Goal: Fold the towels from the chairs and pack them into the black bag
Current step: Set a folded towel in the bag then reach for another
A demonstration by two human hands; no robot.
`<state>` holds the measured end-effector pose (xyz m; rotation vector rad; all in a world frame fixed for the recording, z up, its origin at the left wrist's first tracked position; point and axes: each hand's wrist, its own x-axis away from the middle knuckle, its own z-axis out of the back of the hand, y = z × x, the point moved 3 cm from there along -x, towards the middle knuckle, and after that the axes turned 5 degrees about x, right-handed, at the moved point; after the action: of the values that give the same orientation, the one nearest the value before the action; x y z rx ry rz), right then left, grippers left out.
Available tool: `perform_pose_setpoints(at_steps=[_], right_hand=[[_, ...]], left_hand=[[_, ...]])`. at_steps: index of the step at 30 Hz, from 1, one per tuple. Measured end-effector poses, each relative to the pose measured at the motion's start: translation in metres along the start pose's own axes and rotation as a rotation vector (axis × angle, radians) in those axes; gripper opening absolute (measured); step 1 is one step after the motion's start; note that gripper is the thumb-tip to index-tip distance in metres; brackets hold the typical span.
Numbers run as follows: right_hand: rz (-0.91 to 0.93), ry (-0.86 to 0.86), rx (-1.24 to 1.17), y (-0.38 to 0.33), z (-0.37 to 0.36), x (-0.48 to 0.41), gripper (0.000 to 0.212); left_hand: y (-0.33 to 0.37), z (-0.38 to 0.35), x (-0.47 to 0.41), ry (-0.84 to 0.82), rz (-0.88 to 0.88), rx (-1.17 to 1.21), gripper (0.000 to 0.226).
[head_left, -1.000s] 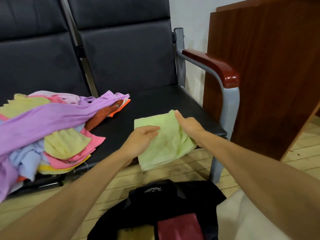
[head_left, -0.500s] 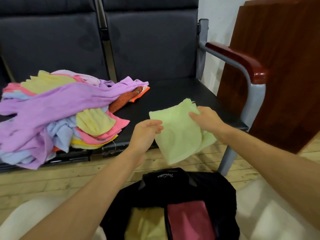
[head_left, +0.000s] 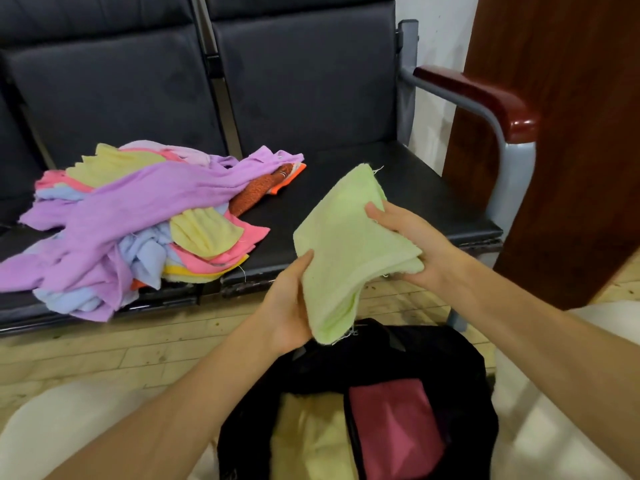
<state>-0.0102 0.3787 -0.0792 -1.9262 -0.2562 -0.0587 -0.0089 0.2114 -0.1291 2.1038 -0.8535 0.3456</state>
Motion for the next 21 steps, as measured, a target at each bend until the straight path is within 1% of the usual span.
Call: perform_pose_setpoints(at_steps=[2, 5, 7, 9, 11, 12, 13, 15, 18, 21], right_hand=[[-0.023, -0.028, 0.029, 0.004, 0.003, 0.005, 0.027], [-0.074, -0.033, 0.132, 0.018, 0.010, 0.013, 0.029], [-0.128, -0.020, 0.203, 0.033, 0.018, 0.016, 0.031], [-0.174, 0.001, 0.261, 0.052, 0.024, 0.020, 0.029], [-0.214, -0.002, 0.349, 0.075, 0.029, 0.025, 0.029], [-0.240, -0.005, 0.400, 0.088, 0.032, 0.027, 0.030], [-0.271, -0.006, 0.446, 0.101, 0.035, 0.030, 0.034], [-0.350, 0.016, 0.512, 0.129, 0.041, 0.033, 0.040], [-0.446, 0.045, 0.582, 0.171, 0.047, 0.036, 0.047], [-0.464, 0.058, 0.713, 0.209, 0.047, 0.035, 0.050]], left_hand=[[-0.004, 0.006, 0.003, -0.003, 0.043, 0.044, 0.036], [-0.005, 0.019, 0.009, 0.018, 0.032, -0.046, 0.040], [-0.006, 0.028, 0.012, 0.102, -0.056, -0.228, 0.035], [-0.008, 0.037, 0.017, 0.233, -0.198, -0.471, 0.026], [-0.015, 0.043, 0.023, 0.263, -0.278, -0.675, 0.017], [-0.020, 0.047, 0.025, 0.255, -0.278, -0.741, 0.014], [-0.027, 0.055, 0.025, 0.242, -0.244, -0.781, 0.013], [-0.045, 0.072, 0.022, 0.220, -0.112, -0.812, 0.013], [-0.071, 0.103, 0.013, 0.201, 0.066, -0.853, 0.020], [-0.093, 0.133, -0.004, 0.198, 0.090, -0.980, 0.029]])
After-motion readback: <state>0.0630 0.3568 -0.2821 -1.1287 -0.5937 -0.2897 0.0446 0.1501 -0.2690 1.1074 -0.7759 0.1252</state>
